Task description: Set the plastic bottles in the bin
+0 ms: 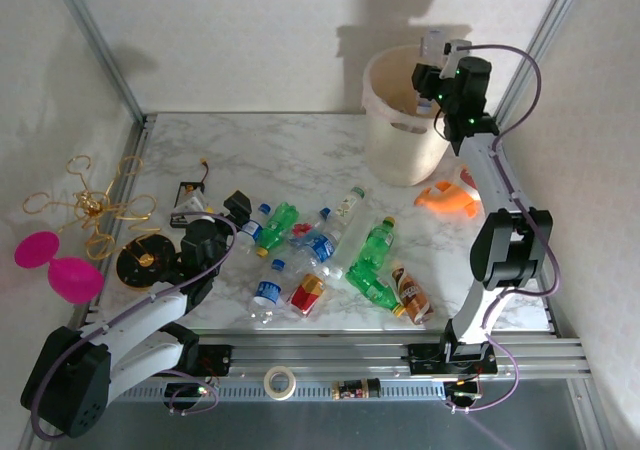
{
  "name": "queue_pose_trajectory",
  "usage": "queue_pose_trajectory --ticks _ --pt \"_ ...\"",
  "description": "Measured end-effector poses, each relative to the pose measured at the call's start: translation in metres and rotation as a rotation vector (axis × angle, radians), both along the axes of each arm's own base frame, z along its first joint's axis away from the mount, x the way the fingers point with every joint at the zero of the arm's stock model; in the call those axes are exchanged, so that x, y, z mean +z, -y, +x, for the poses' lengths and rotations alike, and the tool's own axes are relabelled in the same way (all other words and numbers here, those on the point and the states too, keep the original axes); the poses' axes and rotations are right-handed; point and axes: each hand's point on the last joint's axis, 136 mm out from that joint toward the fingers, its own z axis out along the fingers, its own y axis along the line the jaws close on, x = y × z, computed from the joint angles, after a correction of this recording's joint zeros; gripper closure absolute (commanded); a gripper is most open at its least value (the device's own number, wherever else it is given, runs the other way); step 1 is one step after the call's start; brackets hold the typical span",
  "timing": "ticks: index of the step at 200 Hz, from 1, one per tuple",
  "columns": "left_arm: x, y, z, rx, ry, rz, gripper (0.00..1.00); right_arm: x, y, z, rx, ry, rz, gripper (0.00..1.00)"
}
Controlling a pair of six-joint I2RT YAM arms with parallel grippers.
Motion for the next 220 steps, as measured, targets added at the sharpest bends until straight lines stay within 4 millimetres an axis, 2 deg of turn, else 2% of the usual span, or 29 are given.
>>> queue_pose_trajectory --ticks 25,40,66,80,108,126,151,174,197,220 --pt "0.000 -0.001 0.000 0.002 -0.002 0.001 0.00 -0.021 -0.001 0.007 0.000 -0.058 -0.001 0.41" --pt "-0.001 -0.001 0.000 0.002 -0.003 0.004 0.00 -0.027 -0.002 0.010 0.004 -0.076 -0.007 0.29" --pt "-0.002 -0.001 0.000 0.003 -0.007 0.006 0.01 -0.023 -0.003 0.010 0.009 -0.079 -0.001 0.08" --pt "-0.002 -0.002 0.000 0.005 -0.008 0.007 0.00 -0.015 -0.004 0.009 0.016 -0.062 -0.001 0.02" --pt "-0.002 -0.005 0.001 0.012 -0.008 0.010 0.00 0.000 -0.004 0.001 0.019 -0.044 0.001 0.01" --pt "-0.002 -0.006 0.001 0.017 -0.008 0.010 0.01 0.019 -0.005 -0.011 0.024 -0.015 0.004 0.01" --pt "-0.002 -0.005 0.002 0.011 -0.013 0.010 0.00 0.050 -0.016 -0.040 0.048 0.039 0.007 0.01" --pt "0.000 -0.001 0.006 -0.014 -0.036 0.038 0.00 0.070 -0.039 -0.073 0.090 0.078 0.011 0.01" --pt "0.001 0.005 0.012 -0.043 -0.065 0.086 0.01 0.065 -0.066 -0.103 0.147 0.073 0.013 0.01" --pt "-0.005 0.012 0.020 -0.075 -0.115 0.127 0.00 0.039 -0.088 -0.122 0.197 0.018 0.020 0.01"
